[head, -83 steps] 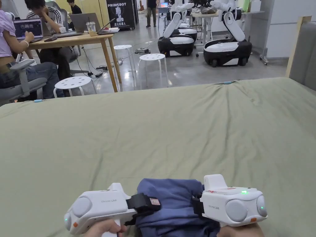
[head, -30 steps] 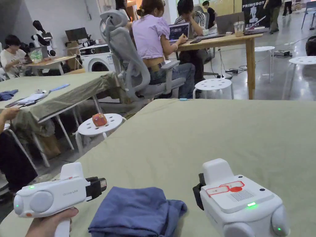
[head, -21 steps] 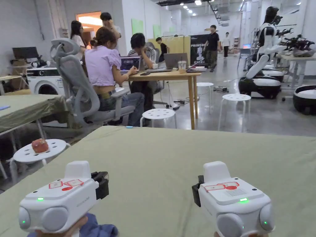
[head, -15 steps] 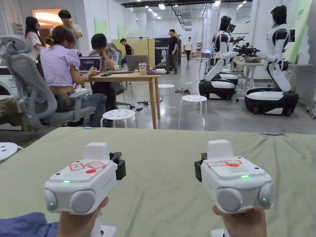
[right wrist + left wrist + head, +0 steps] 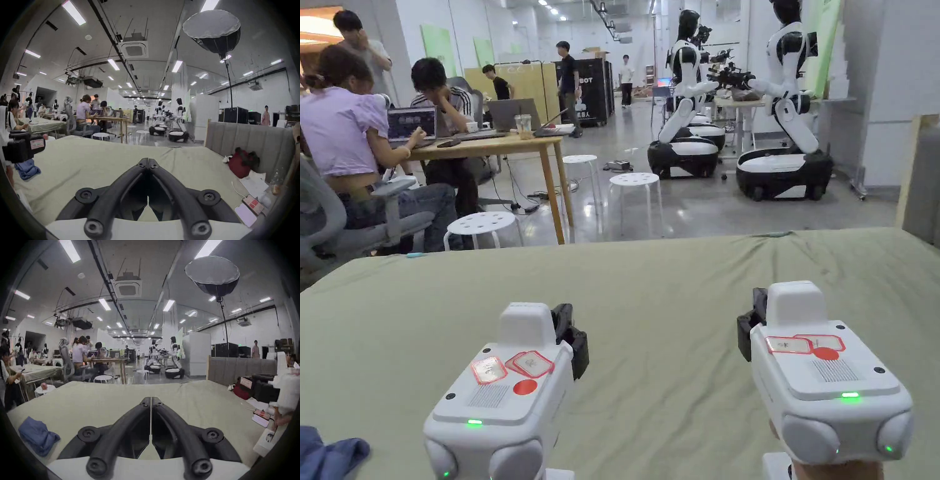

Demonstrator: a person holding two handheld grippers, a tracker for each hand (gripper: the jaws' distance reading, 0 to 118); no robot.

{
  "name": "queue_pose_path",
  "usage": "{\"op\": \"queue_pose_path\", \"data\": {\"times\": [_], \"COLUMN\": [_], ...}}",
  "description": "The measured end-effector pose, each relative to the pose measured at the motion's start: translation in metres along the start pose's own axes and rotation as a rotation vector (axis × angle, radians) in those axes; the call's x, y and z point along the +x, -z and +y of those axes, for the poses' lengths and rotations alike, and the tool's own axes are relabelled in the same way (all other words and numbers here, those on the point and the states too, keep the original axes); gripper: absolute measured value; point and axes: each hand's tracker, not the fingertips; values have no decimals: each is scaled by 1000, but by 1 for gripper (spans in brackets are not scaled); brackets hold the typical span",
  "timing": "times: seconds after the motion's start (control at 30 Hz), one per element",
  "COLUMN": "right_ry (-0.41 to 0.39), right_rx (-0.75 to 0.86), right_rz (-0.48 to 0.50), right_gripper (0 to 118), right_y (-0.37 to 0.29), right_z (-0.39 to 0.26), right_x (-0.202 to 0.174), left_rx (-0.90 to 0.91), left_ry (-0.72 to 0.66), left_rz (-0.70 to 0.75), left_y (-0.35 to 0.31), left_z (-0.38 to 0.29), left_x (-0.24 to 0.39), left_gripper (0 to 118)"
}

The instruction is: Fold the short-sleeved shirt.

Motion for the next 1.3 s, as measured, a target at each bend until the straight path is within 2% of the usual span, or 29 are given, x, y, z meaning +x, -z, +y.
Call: {"op": "queue_pose_path", "data": {"times": [0.2,0.47,0.87,0.9,0.93,1.03,1.07,1.1,1.13,1.17,1.3], "right_ry": [-30,10,-22,-24,-22,-13,-22,-31,-27,-23,-5], "right_rx": [32,5,-15,-16,-18,-13,-23,-35,2,25,-21], "right_rz": [-1,-25,-29,-28,-24,-2,-1,-10,-17,-34,-14], "right_gripper": [0,0,1,4,13,33,77,109,118,117,118], "right_y": [-19,-33,-30,-30,-29,-30,-27,-24,-27,-26,-22], "right_z": [-15,-26,-33,-33,-33,-33,-32,-33,-38,-43,-44], "right_x": [-6,-13,-12,-13,-14,-15,-17,-19,-19,-22,-22], "left_rx": [-3,-26,0,-1,-3,-7,-6,-6,10,59,26], "left_ry": [63,43,21,21,20,17,18,25,24,36,58], "left_rz": [62,102,91,93,97,97,99,114,117,145,147], "left_y": [-9,-29,-34,-33,-32,-31,-29,-28,-30,-27,-19], "left_z": [-27,-63,-58,-58,-58,-58,-58,-58,-61,-62,-60], "left_x": [-2,-13,-9,-9,-9,-10,-10,-9,-10,-10,-9], "left_gripper": [0,0,0,4,18,42,81,110,118,116,118]}}
